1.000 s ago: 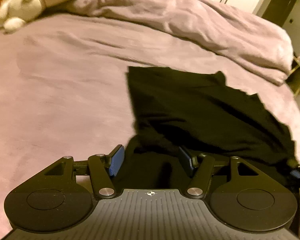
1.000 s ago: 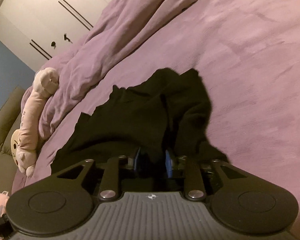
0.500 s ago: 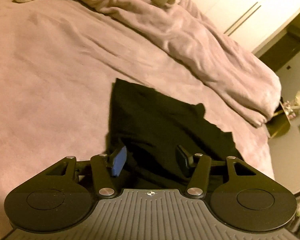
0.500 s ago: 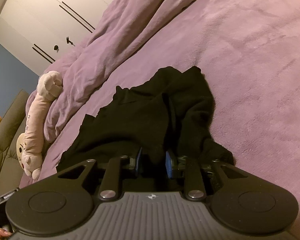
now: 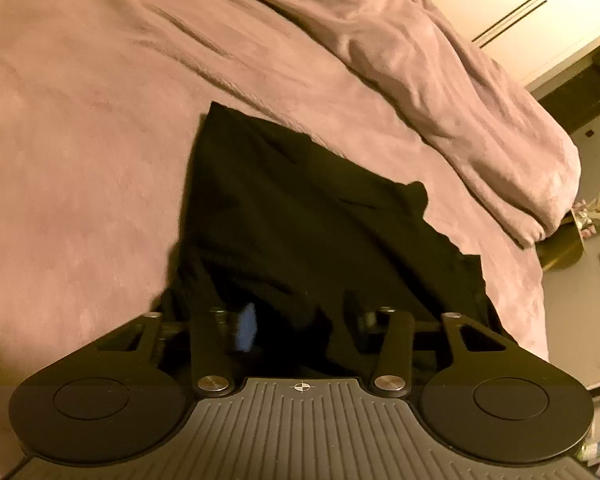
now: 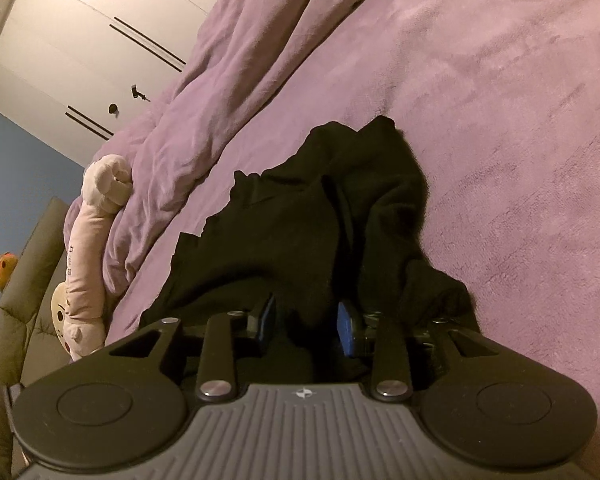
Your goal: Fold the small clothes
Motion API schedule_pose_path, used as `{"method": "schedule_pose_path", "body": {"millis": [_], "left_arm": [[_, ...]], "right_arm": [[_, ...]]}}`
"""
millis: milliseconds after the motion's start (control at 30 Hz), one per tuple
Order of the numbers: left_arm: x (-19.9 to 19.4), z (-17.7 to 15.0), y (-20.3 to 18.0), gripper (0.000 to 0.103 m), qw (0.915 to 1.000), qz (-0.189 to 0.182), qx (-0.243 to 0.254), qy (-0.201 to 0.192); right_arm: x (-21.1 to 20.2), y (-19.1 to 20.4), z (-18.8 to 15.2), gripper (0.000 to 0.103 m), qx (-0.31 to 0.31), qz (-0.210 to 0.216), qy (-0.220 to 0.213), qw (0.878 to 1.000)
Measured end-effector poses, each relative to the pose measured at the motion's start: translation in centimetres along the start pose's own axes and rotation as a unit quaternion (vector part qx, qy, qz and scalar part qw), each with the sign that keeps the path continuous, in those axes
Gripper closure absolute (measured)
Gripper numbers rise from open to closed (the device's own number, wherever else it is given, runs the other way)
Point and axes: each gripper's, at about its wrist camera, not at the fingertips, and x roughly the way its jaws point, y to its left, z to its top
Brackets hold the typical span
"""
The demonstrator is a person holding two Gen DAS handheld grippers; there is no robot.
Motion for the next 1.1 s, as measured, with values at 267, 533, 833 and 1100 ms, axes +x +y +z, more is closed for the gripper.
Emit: {"method": "schedule_pose_path", "body": {"millis": [267, 533, 833, 1100], "left_arm": [[-0.7, 0.5, -0.1, 0.096, 0.9997, 0.002, 0.022, -0.003], [-4.3, -1.4, 0.1, 0.097, 0.9940, -0.023, 0.106, -0.016], [-3.1, -2.4, 1.4, 0.089, 0.9954, 0.007, 0.095, 0.011], [-3.5, -2.3, 1.9, 0.075, 0.9958, 0.017, 0.089, 0.011]], "right_arm": [[0.7, 0.7, 0.2, 0.094, -0.021, -0.012, 0.006, 1.000], [-3.0, 0.3, 1.5, 0.098, -0.045, 0.033, -0.060, 0.997], [-2.5, -0.6, 1.6, 0.076, -0.040, -0.028, -0.023, 0.999], [1.8, 2.9, 3.2, 0.073, -0.134, -0.085, -0.030, 0.987]]}}
